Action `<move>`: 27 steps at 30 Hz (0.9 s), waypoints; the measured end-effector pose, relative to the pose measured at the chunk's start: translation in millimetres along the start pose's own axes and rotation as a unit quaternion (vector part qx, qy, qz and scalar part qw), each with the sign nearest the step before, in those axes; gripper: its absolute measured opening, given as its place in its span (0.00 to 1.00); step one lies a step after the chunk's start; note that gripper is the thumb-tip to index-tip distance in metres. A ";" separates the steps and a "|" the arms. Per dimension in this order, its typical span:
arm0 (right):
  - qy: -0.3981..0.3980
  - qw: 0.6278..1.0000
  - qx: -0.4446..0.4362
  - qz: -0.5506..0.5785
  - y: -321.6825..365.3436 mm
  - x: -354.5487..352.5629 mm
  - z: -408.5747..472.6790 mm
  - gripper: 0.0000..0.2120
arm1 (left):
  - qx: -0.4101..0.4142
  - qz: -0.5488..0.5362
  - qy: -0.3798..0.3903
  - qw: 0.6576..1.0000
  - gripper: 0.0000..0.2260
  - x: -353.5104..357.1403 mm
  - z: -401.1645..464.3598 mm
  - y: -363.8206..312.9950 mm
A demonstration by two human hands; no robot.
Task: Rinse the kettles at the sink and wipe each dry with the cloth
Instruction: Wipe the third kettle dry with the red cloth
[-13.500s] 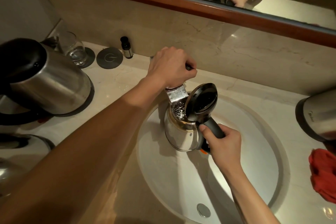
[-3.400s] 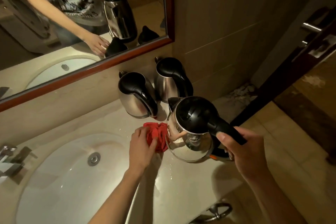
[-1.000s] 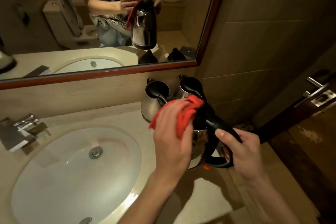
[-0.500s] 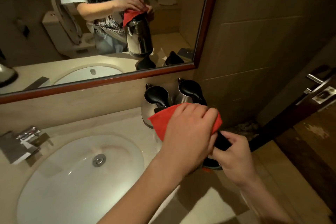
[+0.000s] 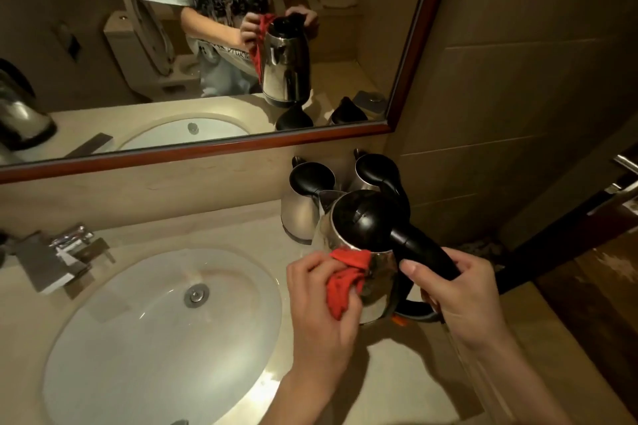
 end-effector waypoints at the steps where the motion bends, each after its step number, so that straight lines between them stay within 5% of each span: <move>1: 0.001 1.000 0.002 -0.003 1.9 -0.5 0.0 0.19 | -0.049 -0.028 -0.006 0.998 0.09 0.1 1.7 9.1; 6: -0.003 1.000 -0.010 -0.001 7.5 -6.1 2.6 0.17 | -0.265 -0.079 0.106 0.955 0.02 15.5 27.3 67.5; 9: -0.015 1.000 -0.015 0.007 7.9 -7.9 3.4 0.22 | -0.254 -0.023 0.133 0.958 0.06 23.1 37.6 75.3; 17: -0.058 0.998 -0.011 -0.001 -4.7 -12.8 5.0 0.22 | -0.111 -0.056 0.000 0.992 0.08 26.4 23.5 18.2; 23: -0.114 0.993 0.016 0.007 -30.3 -22.9 0.9 0.10 | -0.259 -0.095 0.131 0.952 0.09 62.8 10.8 59.0; 27: -0.141 0.988 0.055 0.008 -52.3 -31.2 2.9 0.09 | -0.274 -0.100 0.202 0.935 0.11 82.0 13.7 67.4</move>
Point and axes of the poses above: each hand's wrist, its own z-axis towards the middle knuckle, its own x-axis out of the palm, y = z × x, the point moved 3 cm from there along z, towards the middle knuckle, and after that the axes turned 15 degrees about z, right-handed, at the moved point
